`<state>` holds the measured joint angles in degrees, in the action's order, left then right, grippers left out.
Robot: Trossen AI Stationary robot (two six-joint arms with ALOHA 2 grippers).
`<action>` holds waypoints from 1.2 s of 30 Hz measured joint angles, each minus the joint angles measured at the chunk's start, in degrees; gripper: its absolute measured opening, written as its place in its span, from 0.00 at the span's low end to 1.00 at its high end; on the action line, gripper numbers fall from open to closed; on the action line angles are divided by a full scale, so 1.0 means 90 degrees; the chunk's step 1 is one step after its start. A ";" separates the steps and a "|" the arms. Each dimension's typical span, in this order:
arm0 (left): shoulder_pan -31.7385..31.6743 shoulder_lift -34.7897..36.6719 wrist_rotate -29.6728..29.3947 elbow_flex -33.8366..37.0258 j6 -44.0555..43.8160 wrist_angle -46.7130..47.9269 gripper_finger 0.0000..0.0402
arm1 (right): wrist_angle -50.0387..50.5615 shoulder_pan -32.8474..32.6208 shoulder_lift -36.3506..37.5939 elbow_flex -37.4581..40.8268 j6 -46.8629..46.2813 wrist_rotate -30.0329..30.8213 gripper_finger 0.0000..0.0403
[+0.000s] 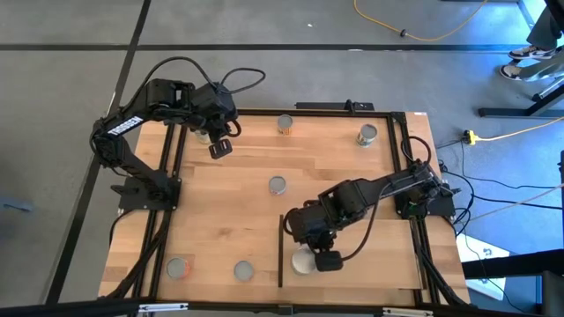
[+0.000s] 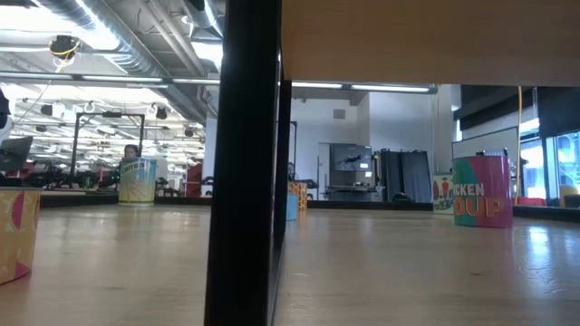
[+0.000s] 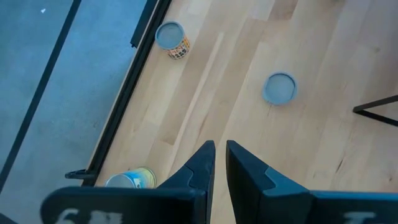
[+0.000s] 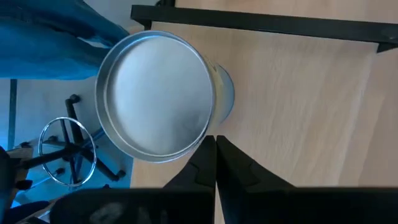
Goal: Pick and place cans onto a shelf
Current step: Put the canned cherries on the shelf, then put the canned carrots on the shelf
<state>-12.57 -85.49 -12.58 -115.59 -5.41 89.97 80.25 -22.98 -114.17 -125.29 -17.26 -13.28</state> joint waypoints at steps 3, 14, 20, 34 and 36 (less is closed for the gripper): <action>0.0000 0.0001 -0.0001 0.0000 0.0000 0.0000 0.08 | 0.0014 0.0000 0.0000 -0.0005 0.0126 0.0027 0.01; 0.0000 0.0002 -0.0002 0.0000 0.0626 0.0000 0.08 | 0.1011 -0.0002 0.0353 -0.0942 -0.0197 0.1635 0.01; 0.0001 0.0002 0.0081 0.0000 0.0890 0.0000 0.08 | 0.1090 -0.0001 0.0880 -0.0950 -0.0558 0.2920 0.01; -0.0097 0.0005 -0.0602 0.0029 -0.1131 -0.0008 0.08 | 0.1086 0.0642 0.1763 -0.0950 -0.0626 0.4590 0.01; -0.0134 0.0007 -0.0939 0.0164 -0.1838 0.0002 0.08 | 0.1086 0.0767 0.1814 -0.0950 -0.0346 0.4590 0.01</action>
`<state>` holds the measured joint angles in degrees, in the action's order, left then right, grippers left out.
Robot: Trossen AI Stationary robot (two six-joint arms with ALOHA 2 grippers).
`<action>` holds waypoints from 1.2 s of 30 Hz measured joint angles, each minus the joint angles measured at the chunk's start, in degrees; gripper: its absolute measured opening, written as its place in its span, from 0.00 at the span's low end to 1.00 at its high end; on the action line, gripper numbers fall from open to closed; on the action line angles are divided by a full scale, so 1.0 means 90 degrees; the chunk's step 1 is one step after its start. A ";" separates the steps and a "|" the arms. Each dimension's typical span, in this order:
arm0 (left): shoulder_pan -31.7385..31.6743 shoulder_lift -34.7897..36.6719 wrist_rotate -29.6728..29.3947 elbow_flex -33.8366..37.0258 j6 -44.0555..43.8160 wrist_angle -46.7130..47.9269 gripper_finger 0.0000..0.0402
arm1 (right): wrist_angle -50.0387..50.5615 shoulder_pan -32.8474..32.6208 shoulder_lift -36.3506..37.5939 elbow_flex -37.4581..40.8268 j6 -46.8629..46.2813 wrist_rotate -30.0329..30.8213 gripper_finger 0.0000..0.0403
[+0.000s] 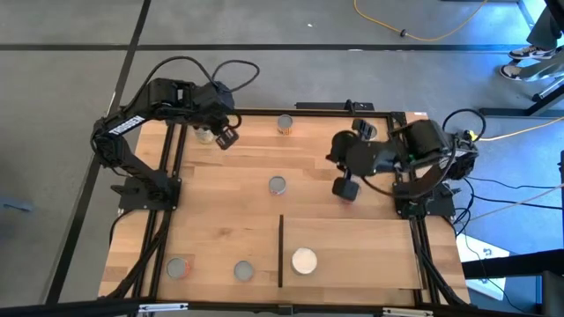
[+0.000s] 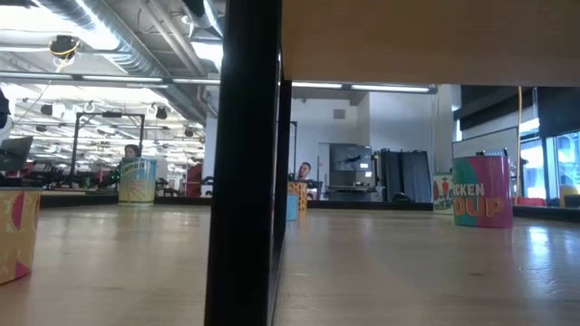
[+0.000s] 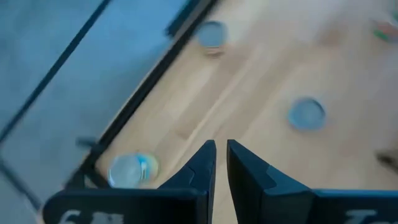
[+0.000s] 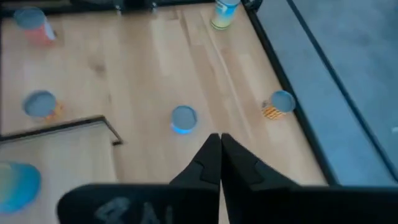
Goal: Pick and place cans onto a shelf
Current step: Put the canned carrots on the shelf
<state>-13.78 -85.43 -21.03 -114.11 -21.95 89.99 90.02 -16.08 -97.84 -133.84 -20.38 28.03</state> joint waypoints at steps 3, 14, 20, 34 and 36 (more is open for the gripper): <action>-0.0105 0.0000 -0.0047 0.0292 -0.0175 0.0003 0.09 | 0.0000 0.0188 0.0059 0.0000 0.0318 -0.0008 0.01; -0.1210 -0.0036 0.0067 0.2144 -0.0505 0.0002 0.18 | -0.0002 0.0821 0.0063 0.0000 0.0580 -0.0256 0.01; -0.1946 -0.0039 -0.0762 0.3422 -0.0336 -0.0425 0.20 | -0.0002 0.1052 0.0063 0.0000 -0.0018 -0.0243 0.01; -0.3118 -0.0039 -0.0045 0.5022 0.0835 -0.2654 0.20 | -0.0002 0.1313 0.0061 0.0000 -0.0537 -0.0243 0.01; -0.3192 -0.0039 -0.0039 0.5104 0.0835 -0.2830 0.20 | -0.0002 0.1342 0.0061 0.0000 -0.0537 -0.0243 0.01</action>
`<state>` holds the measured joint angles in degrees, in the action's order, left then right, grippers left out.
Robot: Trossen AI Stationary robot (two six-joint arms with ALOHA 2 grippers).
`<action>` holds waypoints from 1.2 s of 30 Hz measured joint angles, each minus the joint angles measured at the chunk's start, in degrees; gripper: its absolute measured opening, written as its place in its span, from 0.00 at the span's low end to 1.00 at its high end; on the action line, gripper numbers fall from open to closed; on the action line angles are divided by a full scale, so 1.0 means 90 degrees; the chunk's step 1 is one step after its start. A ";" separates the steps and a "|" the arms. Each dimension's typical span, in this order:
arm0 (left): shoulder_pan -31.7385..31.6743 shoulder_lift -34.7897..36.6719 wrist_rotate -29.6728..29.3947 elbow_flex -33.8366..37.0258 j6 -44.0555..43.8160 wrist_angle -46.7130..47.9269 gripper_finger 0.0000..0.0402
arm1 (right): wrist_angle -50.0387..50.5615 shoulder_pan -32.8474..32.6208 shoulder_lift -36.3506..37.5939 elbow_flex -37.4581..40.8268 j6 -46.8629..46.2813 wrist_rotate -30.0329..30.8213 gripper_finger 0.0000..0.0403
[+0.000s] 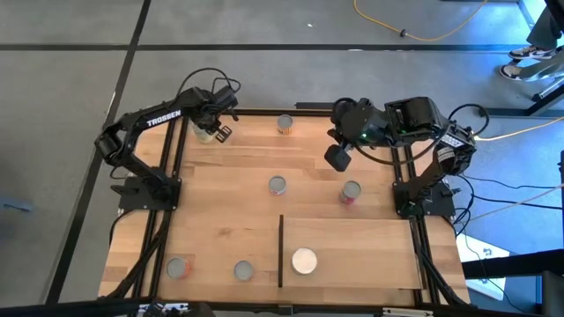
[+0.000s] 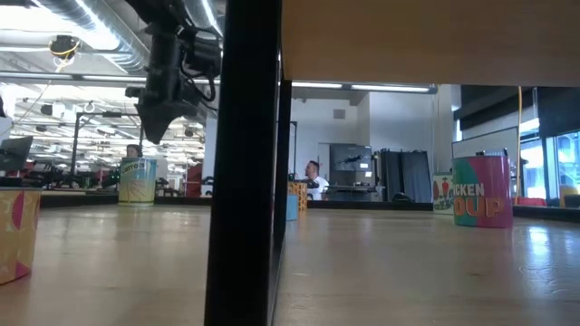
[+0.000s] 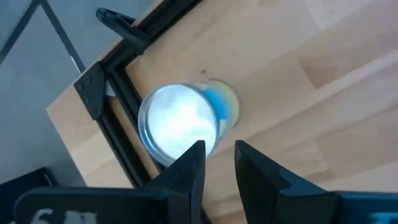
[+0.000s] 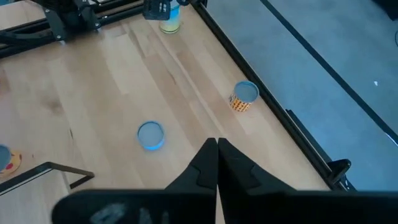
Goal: Pick and place cans onto a shelf
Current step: Put the canned carrots on the shelf
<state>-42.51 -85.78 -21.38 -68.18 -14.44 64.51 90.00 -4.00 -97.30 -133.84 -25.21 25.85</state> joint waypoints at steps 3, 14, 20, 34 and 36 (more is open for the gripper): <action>-0.0069 0.0000 0.0024 0.0077 -0.0001 -0.0136 0.20 | 0.0000 0.0015 0.0000 0.0000 -0.0002 -0.0002 0.01; -0.0157 0.0000 0.0337 0.0482 -0.0044 -0.0413 0.20 | 0.0000 0.0015 0.0000 0.0000 0.0002 0.0000 0.01; -0.0157 0.0000 0.0272 0.0502 -0.0041 -0.0627 0.20 | 0.0002 0.0015 0.0000 0.0000 0.0031 0.0000 0.01; -0.0169 0.0000 0.0004 0.0502 -0.0058 -0.0650 0.20 | 0.0001 0.0015 0.0000 0.0000 0.0330 -0.0017 0.01; -0.0180 0.0000 -0.0082 0.0502 -0.0058 -0.0627 0.20 | 0.0002 0.0015 0.0000 0.0000 0.0328 -0.0017 0.01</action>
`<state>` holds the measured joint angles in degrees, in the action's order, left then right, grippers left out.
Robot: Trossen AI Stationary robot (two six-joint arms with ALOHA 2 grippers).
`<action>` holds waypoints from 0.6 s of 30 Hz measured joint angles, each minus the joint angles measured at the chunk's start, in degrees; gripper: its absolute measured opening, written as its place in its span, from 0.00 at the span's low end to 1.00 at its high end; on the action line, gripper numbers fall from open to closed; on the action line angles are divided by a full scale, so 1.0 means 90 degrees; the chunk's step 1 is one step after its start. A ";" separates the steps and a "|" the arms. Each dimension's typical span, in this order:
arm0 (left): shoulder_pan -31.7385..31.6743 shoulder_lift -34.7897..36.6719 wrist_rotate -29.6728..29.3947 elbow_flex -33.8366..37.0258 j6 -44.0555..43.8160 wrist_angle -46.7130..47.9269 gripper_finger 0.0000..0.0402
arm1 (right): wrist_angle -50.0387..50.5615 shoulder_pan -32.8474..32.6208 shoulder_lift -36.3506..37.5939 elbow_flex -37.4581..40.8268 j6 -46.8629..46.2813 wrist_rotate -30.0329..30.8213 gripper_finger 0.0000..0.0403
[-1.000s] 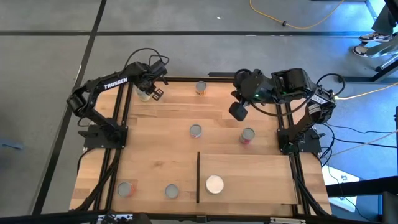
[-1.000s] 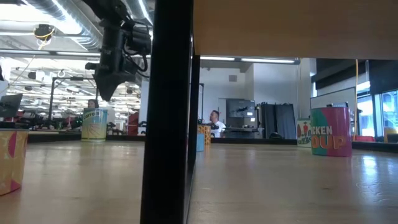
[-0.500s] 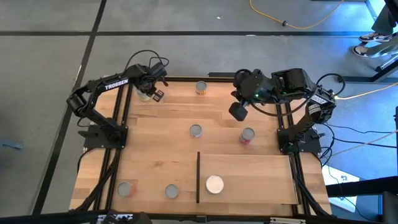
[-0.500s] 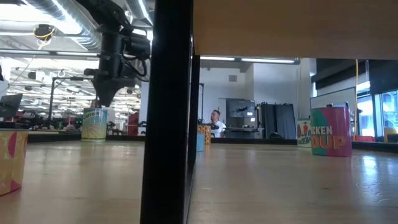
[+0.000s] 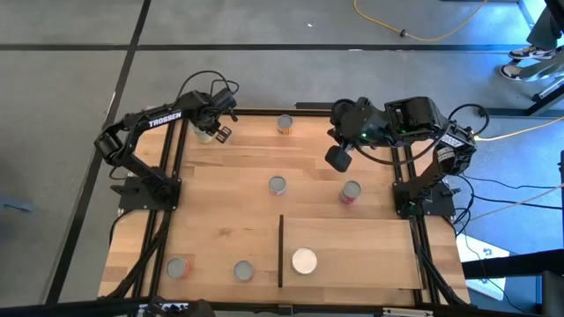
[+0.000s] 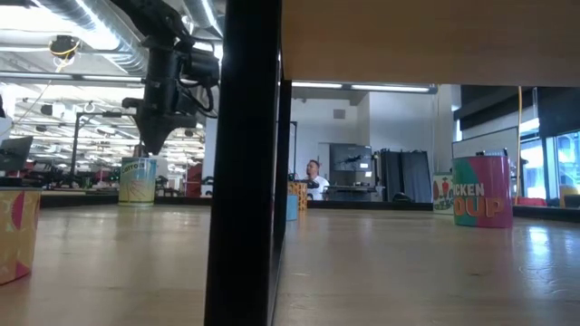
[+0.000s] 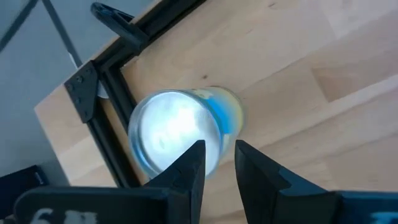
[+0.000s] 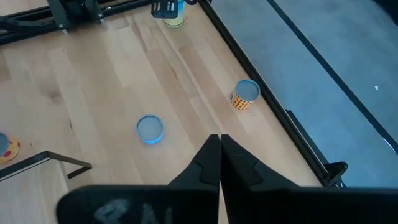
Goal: Pick and place cans onto a shelf
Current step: Put the canned carrots on the shelf
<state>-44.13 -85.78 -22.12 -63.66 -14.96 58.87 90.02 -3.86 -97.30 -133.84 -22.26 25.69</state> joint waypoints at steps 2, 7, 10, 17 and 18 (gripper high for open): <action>-0.0034 0.0000 0.0066 -0.0002 -0.0005 0.0000 0.20 | 0.0000 0.0000 0.0000 0.0000 0.0001 0.0000 0.01; -0.0149 0.0000 0.0152 -0.0002 -0.0010 0.0000 0.20 | 0.0000 0.0000 0.0000 0.0000 0.0000 -0.0004 0.01; -0.0223 0.0000 0.0205 -0.0002 -0.0132 0.0002 0.20 | -0.0001 0.0000 0.0000 0.0000 0.0000 -0.0034 0.01; -0.0269 0.0000 0.0258 -0.0002 -0.0134 0.0002 0.20 | 0.0000 0.0000 0.0000 0.0000 0.0000 -0.0034 0.01; -0.0269 0.0000 0.0291 -0.0002 -0.0134 0.0000 0.20 | 0.0000 0.0000 0.0000 0.0000 0.0000 -0.0034 0.01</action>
<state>-46.54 -85.78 -19.51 -63.68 -16.16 58.87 90.02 -3.86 -97.30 -133.84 -22.26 25.39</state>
